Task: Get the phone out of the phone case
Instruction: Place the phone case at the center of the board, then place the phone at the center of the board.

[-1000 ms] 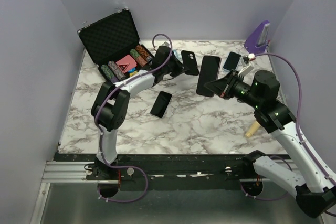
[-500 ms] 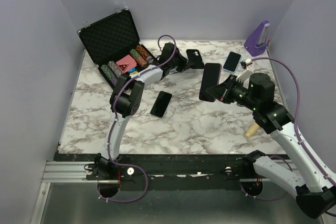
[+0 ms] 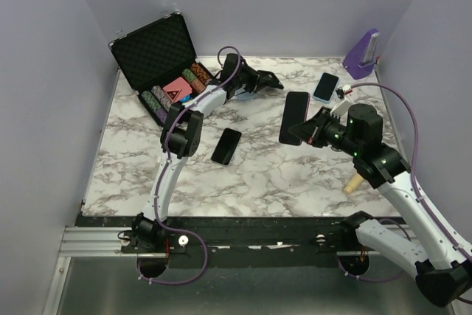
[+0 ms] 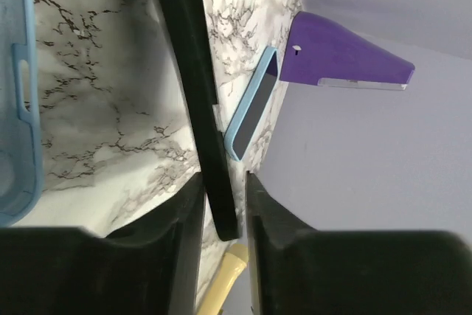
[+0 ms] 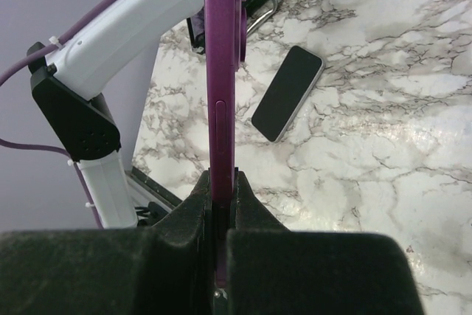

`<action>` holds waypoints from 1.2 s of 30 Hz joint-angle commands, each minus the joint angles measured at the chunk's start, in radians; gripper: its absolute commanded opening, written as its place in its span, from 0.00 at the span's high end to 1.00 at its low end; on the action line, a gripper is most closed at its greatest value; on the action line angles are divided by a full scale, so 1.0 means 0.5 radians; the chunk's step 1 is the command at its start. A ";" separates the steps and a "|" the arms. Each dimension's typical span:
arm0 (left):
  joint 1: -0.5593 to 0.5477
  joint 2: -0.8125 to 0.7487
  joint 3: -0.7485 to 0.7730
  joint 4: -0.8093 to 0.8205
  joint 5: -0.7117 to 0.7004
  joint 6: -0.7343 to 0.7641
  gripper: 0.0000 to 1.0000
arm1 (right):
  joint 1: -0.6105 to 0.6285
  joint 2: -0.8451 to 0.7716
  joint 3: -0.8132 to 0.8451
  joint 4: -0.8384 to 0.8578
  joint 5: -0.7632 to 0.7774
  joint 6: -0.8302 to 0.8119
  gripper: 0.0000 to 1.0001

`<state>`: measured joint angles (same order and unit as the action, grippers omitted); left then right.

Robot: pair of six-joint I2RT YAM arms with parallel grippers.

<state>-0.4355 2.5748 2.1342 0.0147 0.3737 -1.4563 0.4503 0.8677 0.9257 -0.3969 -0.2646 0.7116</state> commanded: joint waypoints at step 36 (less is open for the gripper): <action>0.193 -3.093 -2.467 -0.333 0.155 1.228 0.14 | 0.320 1.473 -1.035 2.542 -0.017 0.966 0.99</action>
<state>-0.3397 1.1362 0.9649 -0.0998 0.4839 -0.9329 0.5976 1.5394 0.4648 0.5240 -0.3428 1.0653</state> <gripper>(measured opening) 0.856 0.089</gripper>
